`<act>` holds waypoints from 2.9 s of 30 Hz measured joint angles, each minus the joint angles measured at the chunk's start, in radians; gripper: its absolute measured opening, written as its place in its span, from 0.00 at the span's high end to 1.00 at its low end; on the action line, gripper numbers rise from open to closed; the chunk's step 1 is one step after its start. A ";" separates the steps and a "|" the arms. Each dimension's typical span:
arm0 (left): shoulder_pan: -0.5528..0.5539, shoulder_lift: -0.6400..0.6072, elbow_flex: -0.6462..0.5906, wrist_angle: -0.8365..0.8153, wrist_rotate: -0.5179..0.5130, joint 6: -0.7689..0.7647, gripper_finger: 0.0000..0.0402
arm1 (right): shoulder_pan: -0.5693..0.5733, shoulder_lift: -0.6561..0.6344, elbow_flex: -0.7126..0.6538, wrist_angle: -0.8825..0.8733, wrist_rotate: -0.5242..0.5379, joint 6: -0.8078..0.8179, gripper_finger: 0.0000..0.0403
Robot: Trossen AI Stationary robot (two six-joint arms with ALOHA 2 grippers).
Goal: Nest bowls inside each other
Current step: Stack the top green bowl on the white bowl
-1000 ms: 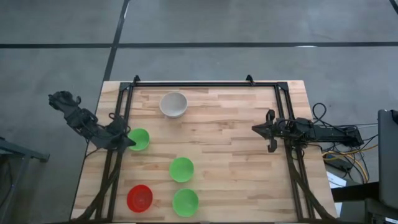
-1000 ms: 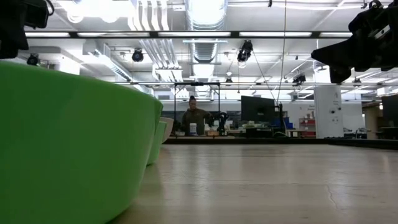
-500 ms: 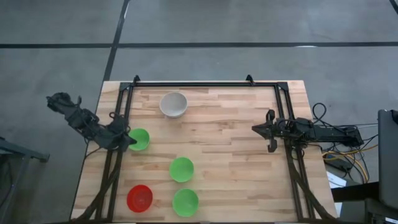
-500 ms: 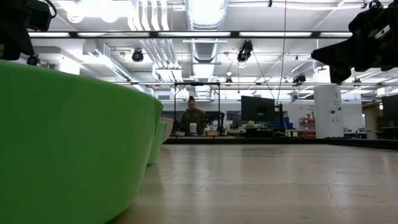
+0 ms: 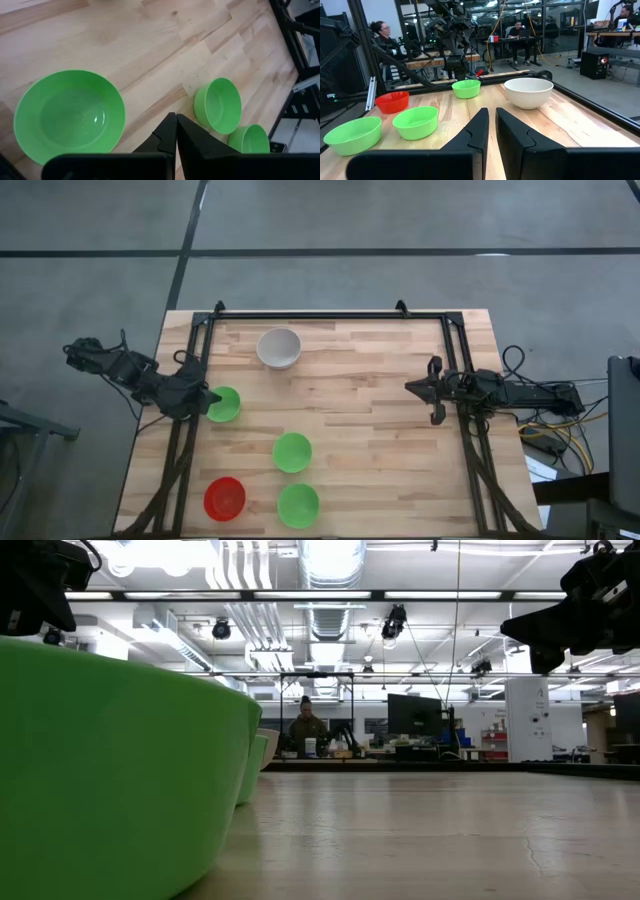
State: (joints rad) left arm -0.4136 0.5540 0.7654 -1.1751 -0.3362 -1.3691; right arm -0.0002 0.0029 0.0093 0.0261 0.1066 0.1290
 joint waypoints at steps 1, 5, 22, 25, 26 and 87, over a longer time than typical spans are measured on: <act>0.014 0.000 0.000 0.000 0.005 0.011 0.96 | 0.000 0.000 0.000 0.000 0.000 0.000 0.92; 0.064 0.001 0.000 0.012 0.006 0.097 0.96 | 0.000 0.000 0.000 0.000 0.000 0.000 0.92; 0.289 0.112 0.000 0.057 0.191 0.262 0.96 | 0.000 0.000 0.000 0.000 0.000 0.000 0.92; 0.333 0.134 0.000 0.042 0.234 0.263 0.96 | 0.000 0.000 0.000 0.000 0.000 0.000 0.92; 0.348 0.142 0.000 0.036 0.248 0.262 0.96 | 0.000 0.000 0.000 0.000 0.000 0.001 0.92; 0.530 0.420 -0.130 0.219 0.434 0.276 0.59 | 0.000 0.001 0.000 0.000 0.000 -0.001 0.92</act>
State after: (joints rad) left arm 0.1162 0.9739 0.6350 -0.9563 0.0983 -1.0928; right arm -0.0006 0.0040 0.0093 0.0261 0.1066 0.1284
